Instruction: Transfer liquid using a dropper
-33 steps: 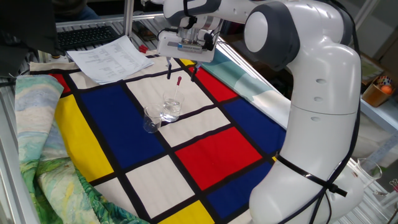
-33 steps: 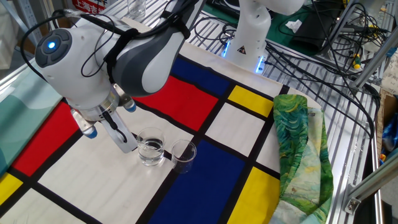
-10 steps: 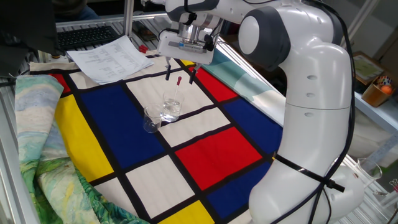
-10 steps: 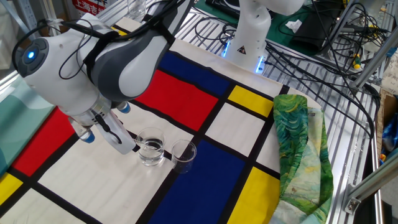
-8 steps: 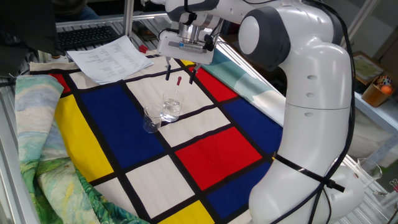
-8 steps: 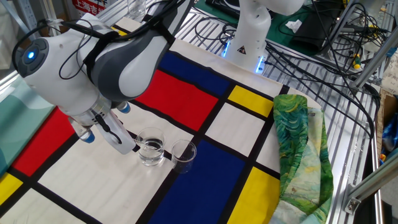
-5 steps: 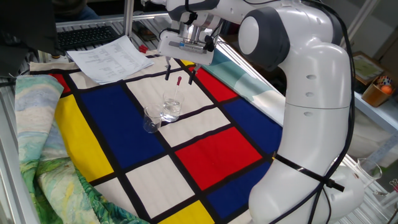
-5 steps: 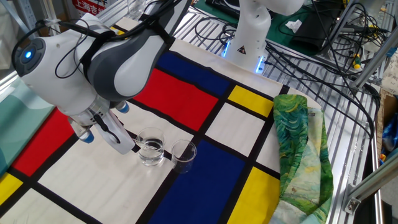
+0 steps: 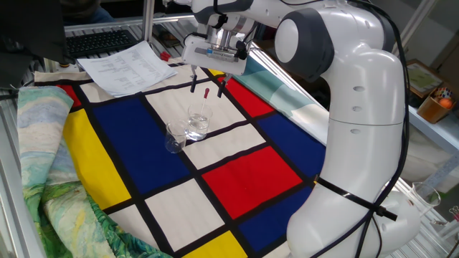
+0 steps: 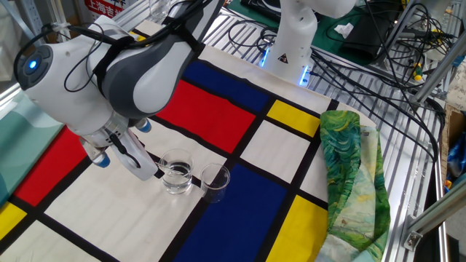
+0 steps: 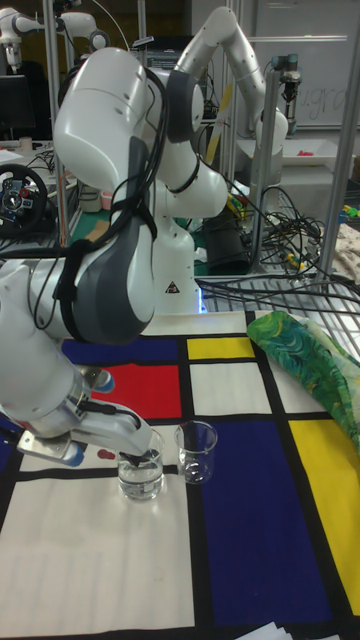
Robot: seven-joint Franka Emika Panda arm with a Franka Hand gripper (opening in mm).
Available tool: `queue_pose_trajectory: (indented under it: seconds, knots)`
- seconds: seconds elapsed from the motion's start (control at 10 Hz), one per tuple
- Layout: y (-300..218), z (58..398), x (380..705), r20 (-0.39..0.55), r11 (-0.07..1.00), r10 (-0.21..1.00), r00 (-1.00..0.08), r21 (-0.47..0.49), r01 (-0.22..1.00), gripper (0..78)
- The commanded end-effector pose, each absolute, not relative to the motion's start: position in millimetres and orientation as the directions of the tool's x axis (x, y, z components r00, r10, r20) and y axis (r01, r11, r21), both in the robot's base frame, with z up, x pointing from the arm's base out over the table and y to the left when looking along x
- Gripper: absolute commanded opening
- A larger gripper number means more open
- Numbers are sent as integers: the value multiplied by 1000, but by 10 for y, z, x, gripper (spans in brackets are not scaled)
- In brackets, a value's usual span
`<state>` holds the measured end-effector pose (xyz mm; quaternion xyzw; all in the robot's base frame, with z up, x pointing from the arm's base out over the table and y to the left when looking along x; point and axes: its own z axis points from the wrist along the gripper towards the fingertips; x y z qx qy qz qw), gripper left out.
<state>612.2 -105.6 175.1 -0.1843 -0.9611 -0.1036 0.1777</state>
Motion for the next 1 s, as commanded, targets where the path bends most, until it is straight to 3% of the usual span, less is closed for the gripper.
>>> queue_pose_trajectory:
  seconds: [0.1,0.7,0.8,1.0]
  knots:
    - [-1064,1769,6130,382,908,310,-871,152,390,775]
    - [-1065,1769,6130,384,908,297,-874,169,383,775]
    - [-1065,1769,6130,384,908,297,-874,169,383,11]
    - [-1065,1769,6130,384,908,297,-874,169,383,11]
